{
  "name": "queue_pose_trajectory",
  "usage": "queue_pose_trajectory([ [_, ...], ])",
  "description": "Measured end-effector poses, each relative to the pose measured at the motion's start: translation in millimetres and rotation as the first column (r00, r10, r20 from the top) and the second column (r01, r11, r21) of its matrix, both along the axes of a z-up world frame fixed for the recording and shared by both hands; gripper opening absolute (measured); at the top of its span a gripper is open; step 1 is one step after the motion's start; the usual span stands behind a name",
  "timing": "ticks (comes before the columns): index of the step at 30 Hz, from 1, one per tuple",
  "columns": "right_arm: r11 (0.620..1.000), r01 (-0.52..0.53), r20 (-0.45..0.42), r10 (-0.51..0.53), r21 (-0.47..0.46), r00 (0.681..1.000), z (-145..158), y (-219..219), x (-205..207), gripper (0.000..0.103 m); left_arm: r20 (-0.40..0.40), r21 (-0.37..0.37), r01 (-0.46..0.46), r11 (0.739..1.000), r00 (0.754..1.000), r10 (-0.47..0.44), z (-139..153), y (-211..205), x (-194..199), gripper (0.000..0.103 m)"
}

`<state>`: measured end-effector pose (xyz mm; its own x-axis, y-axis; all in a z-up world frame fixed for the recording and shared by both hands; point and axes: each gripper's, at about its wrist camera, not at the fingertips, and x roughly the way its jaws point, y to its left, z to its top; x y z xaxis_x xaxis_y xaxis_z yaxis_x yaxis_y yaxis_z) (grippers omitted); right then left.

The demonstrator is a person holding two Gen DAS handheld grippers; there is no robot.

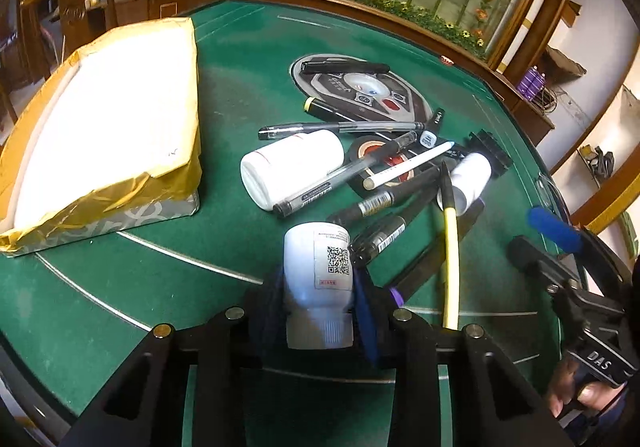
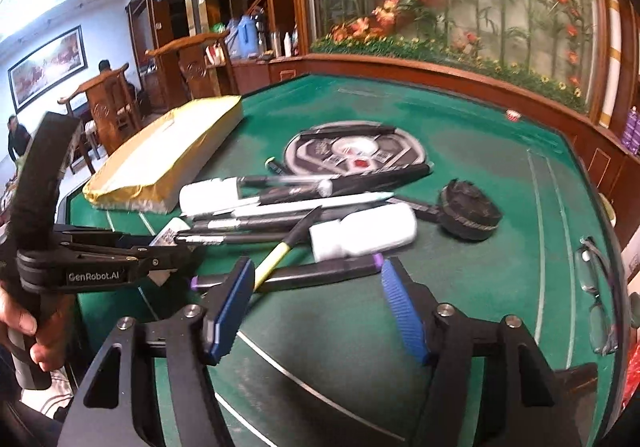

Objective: Organize rigid objects
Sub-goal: 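Grasp the white QR-label bottle with the left tool while the right tool grasps the yellow pen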

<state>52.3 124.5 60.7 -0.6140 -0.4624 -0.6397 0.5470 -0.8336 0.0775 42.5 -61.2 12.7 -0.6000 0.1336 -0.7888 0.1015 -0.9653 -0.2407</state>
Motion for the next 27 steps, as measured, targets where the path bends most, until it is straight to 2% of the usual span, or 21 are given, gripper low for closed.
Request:
queue_pose_trajectory([
  [5, 1.000, -0.005, 0.105, 0.007, -0.012, 0.994, -10.7, -14.6, -7.3, 0.051, -0.042, -0.021, -0.001, 1.000, 0.999, 0.000, 3.3, -1.4, 10.8, 0.035],
  [7, 1.000, -0.004, 0.150, 0.008, -0.025, 0.989, -15.3, -19.3, -11.5, 0.040, -0.052, -0.030, -0.006, 1.000, 0.999, 0.004, 4.4, -2.7, 13.2, 0.035],
  [10, 1.000, -0.003, 0.204, 0.009, -0.031, 0.979, -22.7, -25.1, -16.6, 0.032, -0.062, -0.035, -0.004, 0.999, 0.998, 0.002, 4.7, -3.8, 15.4, 0.035],
  [14, 1.000, 0.002, 0.255, -0.002, -0.002, 0.967, -31.8, -36.3, -19.0, 0.031, -0.059, -0.037, 0.002, 0.999, 0.998, -0.004, 2.6, -3.9, 13.6, 0.035],
  [15, 1.000, 0.005, 0.241, -0.005, 0.004, 0.970, -31.9, -38.1, -18.4, 0.025, -0.057, -0.037, 0.005, 0.999, 0.998, -0.007, 1.8, -3.5, 12.5, 0.035],
  [16, 1.000, -0.009, 0.244, 0.009, 0.000, 0.970, -32.9, -39.8, -18.0, 0.013, -0.057, -0.036, 0.008, 0.999, 0.998, -0.010, 0.7, -3.0, 11.8, 0.035],
  [17, 1.000, -0.023, 0.257, 0.025, -0.010, 0.966, -34.7, -40.7, -18.3, 0.008, -0.057, -0.036, 0.011, 0.999, 0.998, -0.013, -0.2, -2.6, 12.1, 0.035],
  [27, 0.997, -0.010, 0.228, 0.028, -0.078, 0.973, -24.9, -30.0, -17.2, 0.008, -0.080, -0.045, -0.001, 0.999, 0.997, -0.003, 2.2, -2.4, 15.1, 0.035],
])
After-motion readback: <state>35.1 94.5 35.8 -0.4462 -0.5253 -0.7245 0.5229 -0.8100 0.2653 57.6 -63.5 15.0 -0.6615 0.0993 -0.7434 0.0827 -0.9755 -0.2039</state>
